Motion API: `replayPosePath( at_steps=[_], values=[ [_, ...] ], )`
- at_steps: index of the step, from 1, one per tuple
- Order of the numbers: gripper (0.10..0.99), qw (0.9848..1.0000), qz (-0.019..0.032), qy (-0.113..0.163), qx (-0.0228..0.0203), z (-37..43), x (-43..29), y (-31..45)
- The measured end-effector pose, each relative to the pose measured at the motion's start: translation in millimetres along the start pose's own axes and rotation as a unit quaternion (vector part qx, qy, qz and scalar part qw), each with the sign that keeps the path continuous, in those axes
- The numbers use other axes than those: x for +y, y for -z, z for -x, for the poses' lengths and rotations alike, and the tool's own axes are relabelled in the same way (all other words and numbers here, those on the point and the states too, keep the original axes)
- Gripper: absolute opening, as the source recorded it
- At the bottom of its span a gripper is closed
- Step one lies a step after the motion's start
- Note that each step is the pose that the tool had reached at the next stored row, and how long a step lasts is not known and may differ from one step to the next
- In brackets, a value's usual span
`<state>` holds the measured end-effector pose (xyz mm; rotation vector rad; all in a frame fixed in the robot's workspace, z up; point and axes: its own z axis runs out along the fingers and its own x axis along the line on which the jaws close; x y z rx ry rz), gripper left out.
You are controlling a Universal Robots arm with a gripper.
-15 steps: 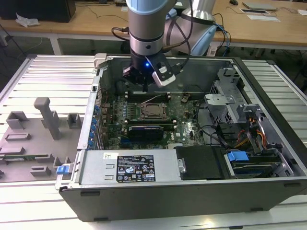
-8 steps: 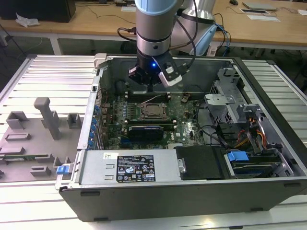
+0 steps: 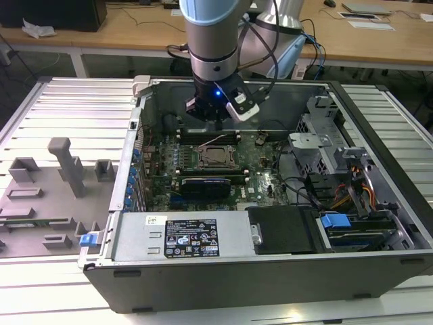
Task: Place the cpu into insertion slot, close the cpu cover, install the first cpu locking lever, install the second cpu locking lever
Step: 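Install the first cpu locking lever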
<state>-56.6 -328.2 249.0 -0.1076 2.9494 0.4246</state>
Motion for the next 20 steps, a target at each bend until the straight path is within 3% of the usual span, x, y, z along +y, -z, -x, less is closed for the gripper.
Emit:
replayPosePath(
  at_steps=[3, 6, 11, 16, 20],
  values=[
    [0.106, 0.9999, -0.0008, 0.005, -0.0162, -0.2, -0.3, -0.9],
    [0.106, 0.9995, -0.0014, 0.009, -0.0292, -0.6, -0.8, -3.0],
    [0.106, 0.9995, -0.0043, 0.005, -0.0309, -3.4, -3.8, -14.1],
    [0.106, 0.9994, -0.0115, 0.0, -0.032, -4.8, -4.2, -18.1],
    [0.106, 0.9994, -0.0141, -0.001, -0.0323, -6.1, -2.4, -20.7]
  ],
)
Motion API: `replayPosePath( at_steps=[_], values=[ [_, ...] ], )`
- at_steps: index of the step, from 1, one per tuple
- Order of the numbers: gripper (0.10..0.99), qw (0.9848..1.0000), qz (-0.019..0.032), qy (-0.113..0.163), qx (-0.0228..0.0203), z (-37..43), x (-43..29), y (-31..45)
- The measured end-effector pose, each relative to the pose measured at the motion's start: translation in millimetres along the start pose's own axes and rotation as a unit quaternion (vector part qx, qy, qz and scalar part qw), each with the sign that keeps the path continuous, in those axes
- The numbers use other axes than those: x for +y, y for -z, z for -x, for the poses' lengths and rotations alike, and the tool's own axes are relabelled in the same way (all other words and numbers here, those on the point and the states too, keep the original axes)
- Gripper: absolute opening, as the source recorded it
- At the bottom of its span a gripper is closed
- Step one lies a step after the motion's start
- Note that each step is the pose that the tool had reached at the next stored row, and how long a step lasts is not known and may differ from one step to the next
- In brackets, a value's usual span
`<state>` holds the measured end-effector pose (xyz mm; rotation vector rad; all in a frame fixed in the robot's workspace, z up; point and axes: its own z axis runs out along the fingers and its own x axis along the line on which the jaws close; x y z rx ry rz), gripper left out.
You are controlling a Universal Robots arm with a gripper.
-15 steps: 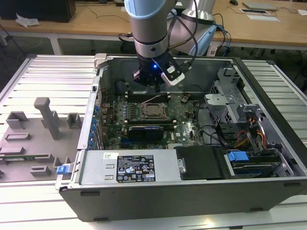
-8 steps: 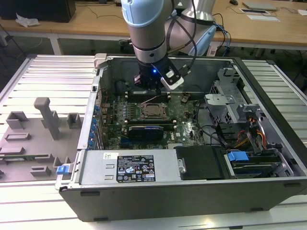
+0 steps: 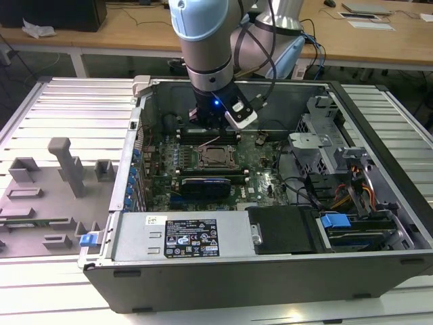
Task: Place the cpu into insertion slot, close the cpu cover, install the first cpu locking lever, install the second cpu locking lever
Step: 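Install the first cpu locking lever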
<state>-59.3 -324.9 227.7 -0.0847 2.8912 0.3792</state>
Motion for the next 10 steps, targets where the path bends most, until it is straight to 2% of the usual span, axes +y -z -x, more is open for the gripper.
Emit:
replayPosePath(
  at_steps=[6, 10],
  values=[
    [0.106, 1.0, -0.0061, 0.001, 0.0006, -1.5, 5.2, -5.2],
    [0.106, 0.9999, -0.0168, 0.003, 0.002, -2.9, 9.4, -10.5]
  ],
)
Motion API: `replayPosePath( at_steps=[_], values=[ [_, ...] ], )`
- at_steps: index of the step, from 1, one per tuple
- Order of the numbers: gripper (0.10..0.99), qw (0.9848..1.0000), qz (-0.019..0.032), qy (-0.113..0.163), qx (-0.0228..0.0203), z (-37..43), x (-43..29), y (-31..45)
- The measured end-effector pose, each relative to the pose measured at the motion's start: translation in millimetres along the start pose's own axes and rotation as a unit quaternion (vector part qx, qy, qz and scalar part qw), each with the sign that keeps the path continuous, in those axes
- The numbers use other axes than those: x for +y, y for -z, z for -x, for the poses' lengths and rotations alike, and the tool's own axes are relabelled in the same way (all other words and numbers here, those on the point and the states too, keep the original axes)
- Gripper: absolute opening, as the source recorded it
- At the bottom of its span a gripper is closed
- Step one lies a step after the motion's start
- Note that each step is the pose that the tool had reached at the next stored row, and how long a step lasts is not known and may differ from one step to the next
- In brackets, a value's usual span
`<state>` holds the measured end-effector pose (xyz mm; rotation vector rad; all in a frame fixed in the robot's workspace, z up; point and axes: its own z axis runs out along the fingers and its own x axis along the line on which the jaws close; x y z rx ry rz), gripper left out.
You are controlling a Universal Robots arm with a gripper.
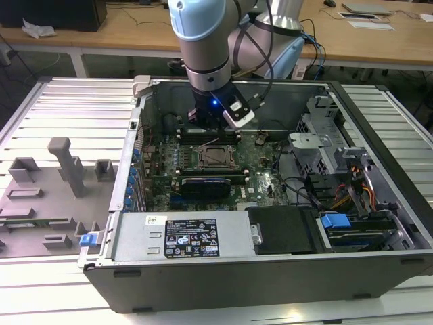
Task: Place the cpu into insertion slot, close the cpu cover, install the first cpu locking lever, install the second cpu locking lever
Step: 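Install the first cpu locking lever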
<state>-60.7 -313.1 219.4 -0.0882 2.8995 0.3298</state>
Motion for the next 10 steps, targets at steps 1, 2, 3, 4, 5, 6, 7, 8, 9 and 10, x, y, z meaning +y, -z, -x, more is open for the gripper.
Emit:
replayPosePath(
  at_steps=[1, 2, 3, 4, 5, 6, 7, 8, 9, 10],
  values=[
    [0.106, 1.0, -0.0023, 0.0, 0.0003, -0.2, 0.4, -1.0],
    [0.106, 1.0, -0.0058, 0.001, 0.0007, -0.5, 1.0, -2.7],
    [0.106, 1.0, -0.0078, 0.001, 0.001, -0.7, 1.3, -3.7],
    [0.106, 1.0, -0.0097, 0.001, 0.0012, -0.8, 1.7, -4.6],
    [0.106, 0.9999, -0.0118, 0.001, 0.0014, -1.1, 2.8, -6.0],
    [0.106, 0.9999, -0.0124, 0.001, 0.0015, -1.2, 3.4, -6.6],
    [0.106, 0.9999, -0.0129, 0.001, 0.0014, -1.2, 4.1, -7.2],
    [0.106, 0.9999, -0.0134, 0.001, 0.0013, -1.3, 4.9, -7.8],
    [0.106, 0.9999, -0.0141, 0.0, 0.0012, -1.4, 5.9, -8.6],
    [0.106, 0.9999, -0.0146, -0.001, 0.0011, -1.5, 6.7, -9.1]
  ],
)
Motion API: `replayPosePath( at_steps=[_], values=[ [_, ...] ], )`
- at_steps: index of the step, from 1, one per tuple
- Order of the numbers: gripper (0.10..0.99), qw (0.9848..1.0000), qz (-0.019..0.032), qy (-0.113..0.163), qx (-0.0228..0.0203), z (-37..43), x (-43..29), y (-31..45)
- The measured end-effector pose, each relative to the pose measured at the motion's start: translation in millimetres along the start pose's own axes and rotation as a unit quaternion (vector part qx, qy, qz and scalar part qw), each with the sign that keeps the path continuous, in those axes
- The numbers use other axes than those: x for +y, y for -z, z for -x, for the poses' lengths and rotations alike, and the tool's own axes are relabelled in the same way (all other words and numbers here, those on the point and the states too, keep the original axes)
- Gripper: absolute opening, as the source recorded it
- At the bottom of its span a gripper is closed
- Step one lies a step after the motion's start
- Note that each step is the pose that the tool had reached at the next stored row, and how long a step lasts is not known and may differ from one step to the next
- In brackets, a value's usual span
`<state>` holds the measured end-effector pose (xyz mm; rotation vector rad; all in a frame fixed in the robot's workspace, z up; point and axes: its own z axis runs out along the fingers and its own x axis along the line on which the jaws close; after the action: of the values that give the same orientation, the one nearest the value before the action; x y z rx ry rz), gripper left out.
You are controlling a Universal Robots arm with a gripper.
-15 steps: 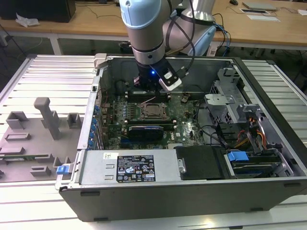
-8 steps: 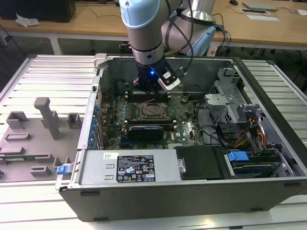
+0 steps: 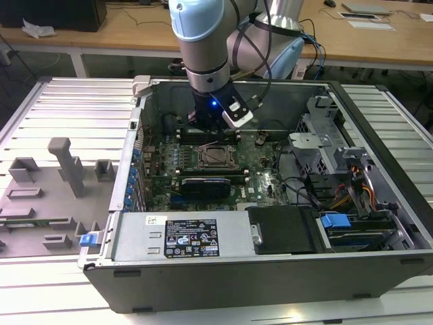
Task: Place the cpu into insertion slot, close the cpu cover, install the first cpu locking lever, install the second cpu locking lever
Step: 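Install the first cpu locking lever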
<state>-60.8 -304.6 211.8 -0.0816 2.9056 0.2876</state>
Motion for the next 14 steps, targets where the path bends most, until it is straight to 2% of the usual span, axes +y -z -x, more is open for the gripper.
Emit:
replayPosePath(
  at_steps=[5, 14],
  values=[
    [0.106, 1.0, -0.0054, -0.008, -0.0012, -0.9, 0.9, -4.4],
    [0.106, 0.9997, -0.0119, -0.023, -0.0039, -2.6, 1.1, -11.7]
  ],
)
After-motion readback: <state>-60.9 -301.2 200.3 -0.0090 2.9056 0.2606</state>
